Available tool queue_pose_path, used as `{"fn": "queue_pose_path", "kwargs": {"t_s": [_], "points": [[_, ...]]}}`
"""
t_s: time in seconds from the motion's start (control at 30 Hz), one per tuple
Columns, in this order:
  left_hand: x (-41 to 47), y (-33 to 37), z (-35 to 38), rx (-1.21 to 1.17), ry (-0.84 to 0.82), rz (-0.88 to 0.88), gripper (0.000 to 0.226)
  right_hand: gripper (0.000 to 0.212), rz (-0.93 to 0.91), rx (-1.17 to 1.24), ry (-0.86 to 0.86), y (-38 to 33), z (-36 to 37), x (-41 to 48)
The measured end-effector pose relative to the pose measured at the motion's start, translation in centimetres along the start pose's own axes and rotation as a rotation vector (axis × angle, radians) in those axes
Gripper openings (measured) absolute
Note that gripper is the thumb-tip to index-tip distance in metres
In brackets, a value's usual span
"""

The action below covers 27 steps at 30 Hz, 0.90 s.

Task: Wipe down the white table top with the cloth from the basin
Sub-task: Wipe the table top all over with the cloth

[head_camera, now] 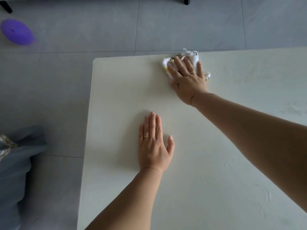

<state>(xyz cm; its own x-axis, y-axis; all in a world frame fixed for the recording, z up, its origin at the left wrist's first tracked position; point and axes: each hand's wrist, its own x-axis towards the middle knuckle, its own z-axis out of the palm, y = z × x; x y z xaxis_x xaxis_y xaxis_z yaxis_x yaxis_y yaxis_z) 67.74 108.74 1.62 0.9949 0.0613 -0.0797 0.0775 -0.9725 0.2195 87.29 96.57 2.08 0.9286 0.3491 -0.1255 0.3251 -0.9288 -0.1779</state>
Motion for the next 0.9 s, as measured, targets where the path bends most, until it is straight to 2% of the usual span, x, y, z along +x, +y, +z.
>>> {"fn": "queue_pose_path", "kwargs": {"t_s": [0.07,0.1,0.23,0.3,0.33,0.37,0.43,0.53,0.6,0.67,0.73,0.77,0.83,0.9], "points": [[0.0,0.0,0.0,0.005,0.002,0.0,0.069,0.054,-0.088,-0.05,-0.008,3.0,-0.7,0.0],[0.1,0.0,0.0,0.008,0.006,0.003,0.069,0.054,-0.056,-0.056,0.006,4.8,-0.8,-0.1],[0.3,0.0,0.1,0.014,0.018,0.008,0.069,0.054,0.377,0.031,0.061,10.8,-1.4,-0.8],[0.2,0.0,0.1,0.02,0.017,0.01,0.069,0.054,0.527,0.08,0.063,9.9,-1.3,-0.8],[0.2,-0.1,0.2,0.024,0.015,0.011,0.069,0.054,0.542,0.112,0.056,8.6,-1.2,-0.9],[0.1,-0.1,0.2,0.03,0.015,0.01,0.069,0.054,0.497,0.122,0.047,7.2,-1.0,-1.2],[0.1,0.0,0.2,0.047,0.016,0.006,0.069,0.055,0.268,0.081,0.035,5.0,-0.4,-2.4],[0.2,0.1,0.1,0.06,0.013,0.003,0.069,0.052,-0.003,0.018,-0.002,7.1,-0.8,-4.3],[0.2,0.1,0.2,0.07,0.018,0.001,0.069,0.05,0.073,0.012,0.008,10.4,-1.1,-4.9],[0.2,0.1,0.2,0.074,0.02,0.003,0.069,0.05,0.331,0.074,0.046,12.5,-1.3,-5.3],[0.3,0.1,0.2,0.079,0.022,0.001,0.07,0.051,0.54,0.129,0.085,11.5,-1.1,-5.3],[0.3,0.1,0.3,0.08,0.021,0.0,0.07,0.052,0.573,0.148,0.088,10.0,-0.9,-5.3],[0.2,0.1,0.2,0.081,0.022,0.003,0.069,0.055,0.466,0.159,0.075,6.4,-0.3,-6.1],[0.1,0.1,0.2,0.084,0.026,0.007,0.069,0.054,0.242,0.116,0.041,4.3,0.2,-7.9]]}}
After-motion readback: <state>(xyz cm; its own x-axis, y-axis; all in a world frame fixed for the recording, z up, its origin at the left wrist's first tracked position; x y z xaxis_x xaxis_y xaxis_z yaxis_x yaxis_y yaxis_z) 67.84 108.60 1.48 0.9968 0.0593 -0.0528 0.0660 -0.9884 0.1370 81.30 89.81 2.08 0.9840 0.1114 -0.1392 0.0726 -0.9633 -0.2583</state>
